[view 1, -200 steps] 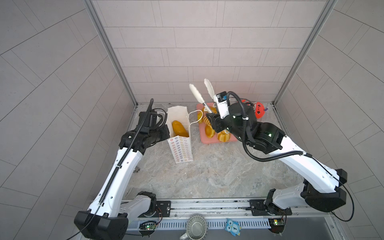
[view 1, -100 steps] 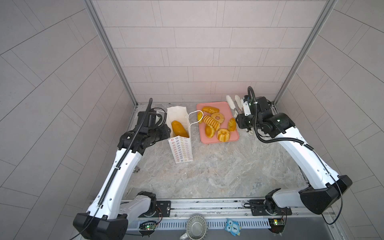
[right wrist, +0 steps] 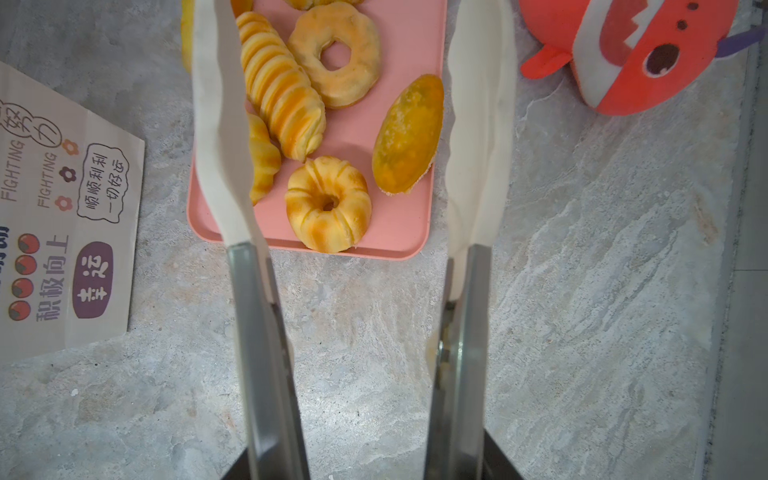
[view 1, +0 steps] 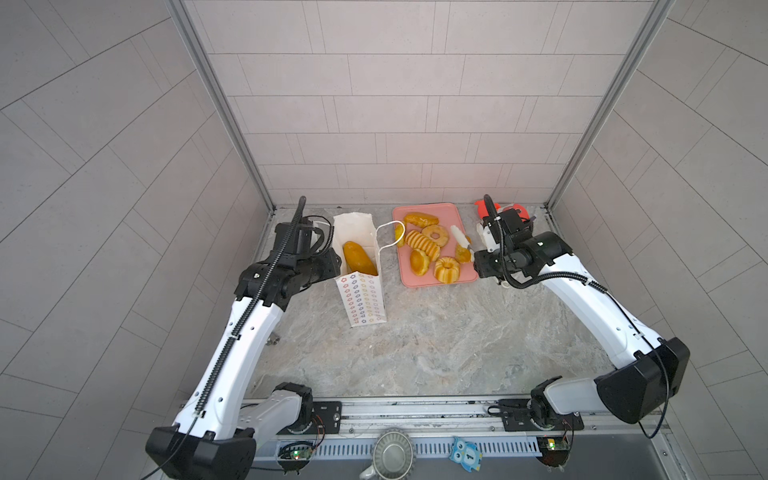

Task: Place the fake bread into the paper bag
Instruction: 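Move the tongs with the right gripper back over the bread tray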

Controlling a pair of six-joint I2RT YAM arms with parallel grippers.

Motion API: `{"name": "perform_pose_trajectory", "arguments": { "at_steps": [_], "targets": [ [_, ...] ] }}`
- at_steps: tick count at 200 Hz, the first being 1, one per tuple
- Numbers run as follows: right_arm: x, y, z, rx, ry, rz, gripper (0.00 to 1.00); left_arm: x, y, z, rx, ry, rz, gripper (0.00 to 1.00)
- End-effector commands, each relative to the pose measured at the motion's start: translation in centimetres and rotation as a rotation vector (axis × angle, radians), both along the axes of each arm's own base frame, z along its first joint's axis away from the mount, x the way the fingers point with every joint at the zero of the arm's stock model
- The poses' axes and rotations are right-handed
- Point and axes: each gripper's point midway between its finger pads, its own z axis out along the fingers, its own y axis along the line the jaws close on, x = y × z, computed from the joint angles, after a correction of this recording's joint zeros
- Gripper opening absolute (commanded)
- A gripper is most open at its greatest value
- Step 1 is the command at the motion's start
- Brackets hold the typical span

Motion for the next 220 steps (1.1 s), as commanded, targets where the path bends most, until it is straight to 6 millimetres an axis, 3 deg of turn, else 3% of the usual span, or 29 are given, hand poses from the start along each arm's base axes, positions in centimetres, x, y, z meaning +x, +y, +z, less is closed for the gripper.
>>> {"name": "perform_pose_trajectory", "arguments": {
  "at_steps": [1,33,97,167,220],
  "targets": [
    [0.2,-0.7,-0.9,-0.051,0.024,-0.001,0.55,-0.1,0.1,0.7,0.014,-0.025,-0.007,0.47],
    [-0.3,-0.5,-2.8,-0.062,0.108,0.02,0.53,-0.1,0.1,0.8,0.02,-0.03,-0.012,0.47],
    [-3.5,0.3,-7.4,-0.036,0.316,0.031,0.5,0.1,0.0,0.7,0.022,-0.033,-0.023,0.48],
    [-5.3,1.0,-8.8,-0.061,0.361,0.061,0.51,0.2,-0.2,0.7,0.02,-0.041,-0.033,0.48],
    [-5.0,1.7,-9.2,-0.074,0.364,0.074,0.56,0.2,-0.2,0.5,0.021,-0.038,-0.034,0.48]
  ]
}}
